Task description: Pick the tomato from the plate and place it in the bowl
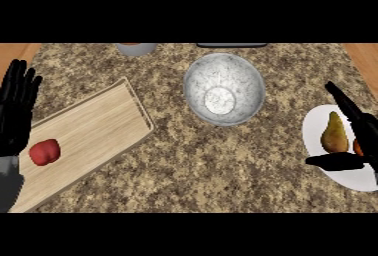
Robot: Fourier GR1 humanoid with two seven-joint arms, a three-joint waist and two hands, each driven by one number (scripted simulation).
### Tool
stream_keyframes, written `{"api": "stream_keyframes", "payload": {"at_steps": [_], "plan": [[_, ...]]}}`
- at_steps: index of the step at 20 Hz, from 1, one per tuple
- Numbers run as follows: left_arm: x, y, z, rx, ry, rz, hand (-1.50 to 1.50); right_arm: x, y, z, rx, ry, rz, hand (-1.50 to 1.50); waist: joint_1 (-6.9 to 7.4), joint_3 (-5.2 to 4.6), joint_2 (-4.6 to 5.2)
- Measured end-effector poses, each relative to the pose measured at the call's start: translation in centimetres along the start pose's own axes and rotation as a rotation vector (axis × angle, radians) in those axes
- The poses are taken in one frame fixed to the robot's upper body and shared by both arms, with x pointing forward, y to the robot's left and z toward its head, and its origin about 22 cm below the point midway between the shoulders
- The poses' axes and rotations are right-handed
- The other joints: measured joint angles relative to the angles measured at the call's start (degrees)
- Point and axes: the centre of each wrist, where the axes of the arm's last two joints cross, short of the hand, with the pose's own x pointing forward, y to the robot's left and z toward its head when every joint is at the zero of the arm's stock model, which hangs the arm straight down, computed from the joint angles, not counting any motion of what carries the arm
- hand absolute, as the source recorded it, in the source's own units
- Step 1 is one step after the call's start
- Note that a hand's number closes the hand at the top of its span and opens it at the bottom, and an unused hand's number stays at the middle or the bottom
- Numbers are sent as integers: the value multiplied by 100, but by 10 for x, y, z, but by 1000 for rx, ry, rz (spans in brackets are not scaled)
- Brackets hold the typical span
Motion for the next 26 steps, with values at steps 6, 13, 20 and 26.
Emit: {"api": "stream_keyframes", "payload": {"at_steps": [6, 13, 20, 26], "plan": [[2, 5, -3, -3, 0, -1, 0, 34, -62, -6, 55, 144, 229, -150, 8, -11, -18], [0, -5, -7, -15, -5, 4, 0, 62, -109, -9, 319, 360, 437, -150, 53, -11, 2], [2, 0, -10, -21, -8, 8, 0, 71, -122, -13, 542, 486, 530, -150, 108, -1, 12], [4, -3, -12, -15, -9, 7, 0, 54, -126, -17, 582, 535, 550, -150, 101, 6, 13]]}}
